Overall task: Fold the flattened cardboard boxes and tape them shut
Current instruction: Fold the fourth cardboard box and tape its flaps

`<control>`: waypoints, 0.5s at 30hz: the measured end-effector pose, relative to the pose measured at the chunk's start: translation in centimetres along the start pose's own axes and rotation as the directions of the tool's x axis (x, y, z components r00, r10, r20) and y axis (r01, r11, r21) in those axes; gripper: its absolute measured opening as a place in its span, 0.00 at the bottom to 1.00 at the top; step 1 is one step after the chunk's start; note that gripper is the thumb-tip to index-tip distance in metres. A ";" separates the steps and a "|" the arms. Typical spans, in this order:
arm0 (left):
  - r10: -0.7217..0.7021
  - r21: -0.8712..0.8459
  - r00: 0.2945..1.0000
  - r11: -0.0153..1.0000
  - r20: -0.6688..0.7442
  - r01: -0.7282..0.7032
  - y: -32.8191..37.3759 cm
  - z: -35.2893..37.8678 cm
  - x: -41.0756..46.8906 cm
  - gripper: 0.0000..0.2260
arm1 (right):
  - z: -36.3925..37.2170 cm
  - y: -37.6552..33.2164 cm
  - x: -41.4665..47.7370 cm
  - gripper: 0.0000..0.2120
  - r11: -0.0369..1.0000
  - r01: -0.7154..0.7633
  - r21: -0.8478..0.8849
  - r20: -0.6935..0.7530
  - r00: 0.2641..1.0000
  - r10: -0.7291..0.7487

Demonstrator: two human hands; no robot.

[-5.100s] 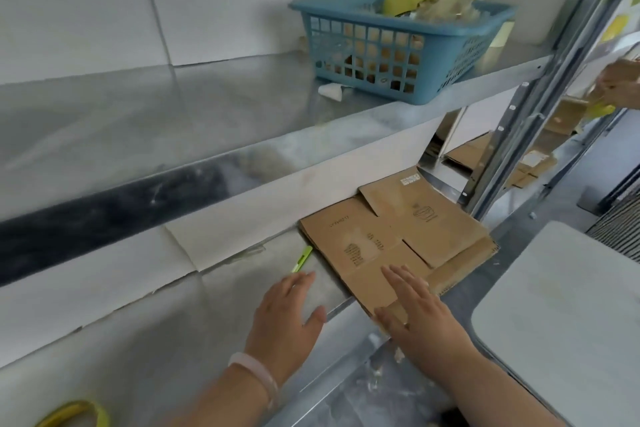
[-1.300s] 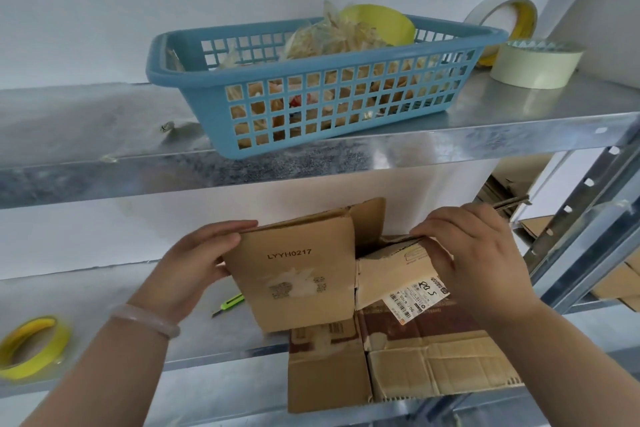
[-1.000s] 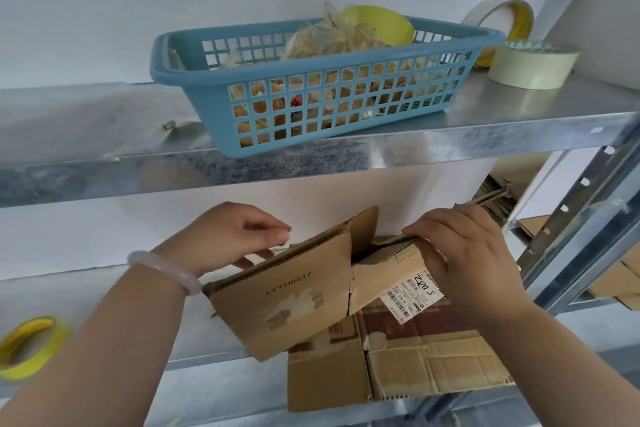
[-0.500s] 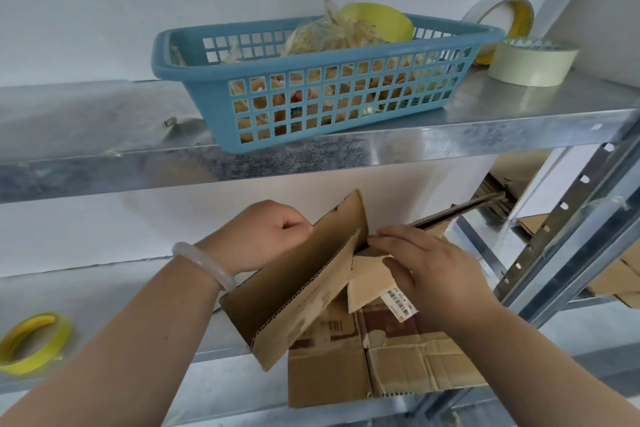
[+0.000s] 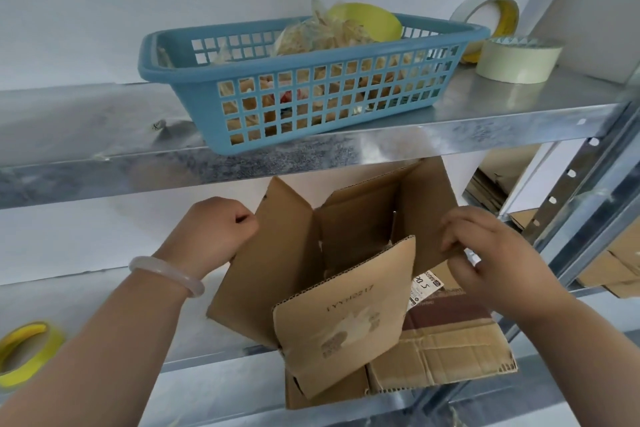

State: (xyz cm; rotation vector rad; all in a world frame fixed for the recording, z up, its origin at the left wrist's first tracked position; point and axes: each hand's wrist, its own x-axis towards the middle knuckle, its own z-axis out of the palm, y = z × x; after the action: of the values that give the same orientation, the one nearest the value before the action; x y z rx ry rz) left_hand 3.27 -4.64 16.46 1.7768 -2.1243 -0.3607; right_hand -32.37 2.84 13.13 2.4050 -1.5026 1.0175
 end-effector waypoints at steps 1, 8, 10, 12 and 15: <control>-0.013 -0.048 1.000 0.999 0.012 0.014 0.0 0.1 -0.3 0.14 | -0.2 0.3 -0.3 0.14 1.000 -0.024 -0.016 -0.005 1.000 0.024; -0.081 -0.148 0.995 0.986 -0.063 0.071 0.2 1.3 -0.9 0.14 | -1.2 0.4 -2.4 0.08 0.998 -0.034 0.059 -0.042 0.998 0.037; -0.040 -0.041 0.991 0.999 -0.130 0.034 0.4 1.5 -0.5 0.13 | -1.2 -0.3 -2.2 0.08 0.999 0.014 0.037 0.003 1.000 -0.014; 0.002 0.039 0.983 0.999 -0.184 0.005 0.6 1.4 0.0 0.10 | -1.2 -0.9 -1.9 0.07 0.998 0.058 0.031 0.019 0.998 -0.059; -0.007 0.066 0.976 0.998 -0.218 0.021 0.8 1.4 0.8 0.10 | -1.4 -1.1 -1.6 0.07 0.995 0.076 0.064 0.021 0.997 -0.078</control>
State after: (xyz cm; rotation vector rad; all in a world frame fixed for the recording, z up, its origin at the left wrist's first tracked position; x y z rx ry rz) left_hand 1.87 -5.31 15.64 1.7792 -1.9921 -0.0925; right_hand -32.52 5.21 13.54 2.5046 -1.3932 1.0391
